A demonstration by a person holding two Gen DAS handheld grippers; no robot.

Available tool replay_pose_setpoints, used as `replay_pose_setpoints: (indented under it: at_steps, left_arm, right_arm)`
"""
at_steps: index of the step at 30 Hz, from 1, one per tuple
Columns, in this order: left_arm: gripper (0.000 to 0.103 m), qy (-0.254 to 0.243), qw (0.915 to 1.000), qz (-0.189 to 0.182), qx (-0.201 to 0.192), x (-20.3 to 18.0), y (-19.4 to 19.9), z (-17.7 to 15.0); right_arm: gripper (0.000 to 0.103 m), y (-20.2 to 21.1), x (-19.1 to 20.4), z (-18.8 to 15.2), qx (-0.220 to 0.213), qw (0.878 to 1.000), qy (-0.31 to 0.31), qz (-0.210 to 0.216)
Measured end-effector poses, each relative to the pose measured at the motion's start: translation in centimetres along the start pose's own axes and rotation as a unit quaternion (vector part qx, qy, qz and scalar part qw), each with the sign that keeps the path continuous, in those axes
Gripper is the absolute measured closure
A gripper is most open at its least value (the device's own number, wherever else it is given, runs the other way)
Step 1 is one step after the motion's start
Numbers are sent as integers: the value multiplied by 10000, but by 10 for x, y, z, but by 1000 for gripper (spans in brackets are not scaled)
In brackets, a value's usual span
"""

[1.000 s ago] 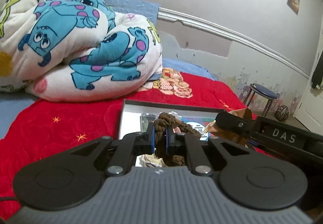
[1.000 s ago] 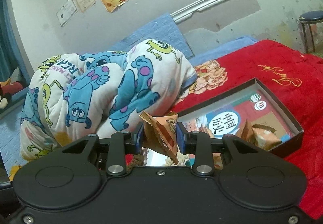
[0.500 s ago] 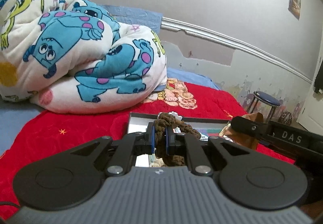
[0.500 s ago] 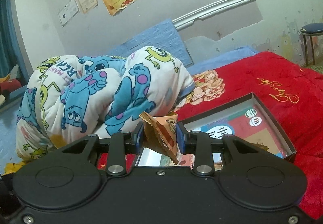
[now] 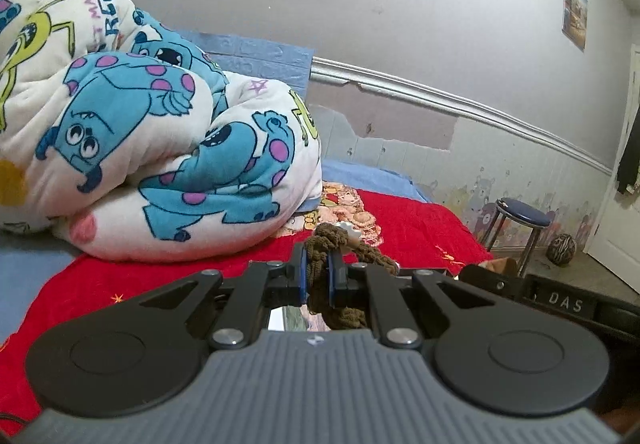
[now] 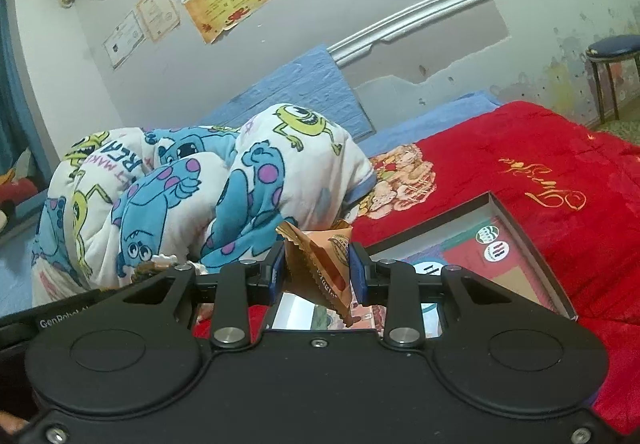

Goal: Organize objects
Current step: 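Carry both held items over the box lid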

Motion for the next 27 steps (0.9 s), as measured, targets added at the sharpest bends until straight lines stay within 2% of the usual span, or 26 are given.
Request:
replay_pose_setpoints:
  at_steps: [8,15,18,20,27]
  left_arm:
    - [90,-114,9999,-12,-14,-21,-22,17]
    - [90,-290,9988,-188,-344,-36,-36,32]
    - [90,-233,9975,-120,-658,-28,-44,37]
    - [90,-157,9972,-91,-723,-20,-49,38]
    - [90,17,9988,73,-477,5,-74,23]
  right_arm:
    - [71,-8,-17,6,-19,9998,-190,-50]
    - [71,-11,-21,13,-193,9997,-88,-149]
    - [71,-15,-29,13,-159,9996,-154,-182]
    - [71,-19,-33,12,-132,9995,-193,-202]
    - [71,-56,-32,7,85,9995,-154,-250]
Point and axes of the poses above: each gripper's, at about its wrist camera, not at the fingertips, and y roughly against the way its jaws point, x to its left, z to its top, the point moved 5 cm from there along -y, roughly the way its jaws point
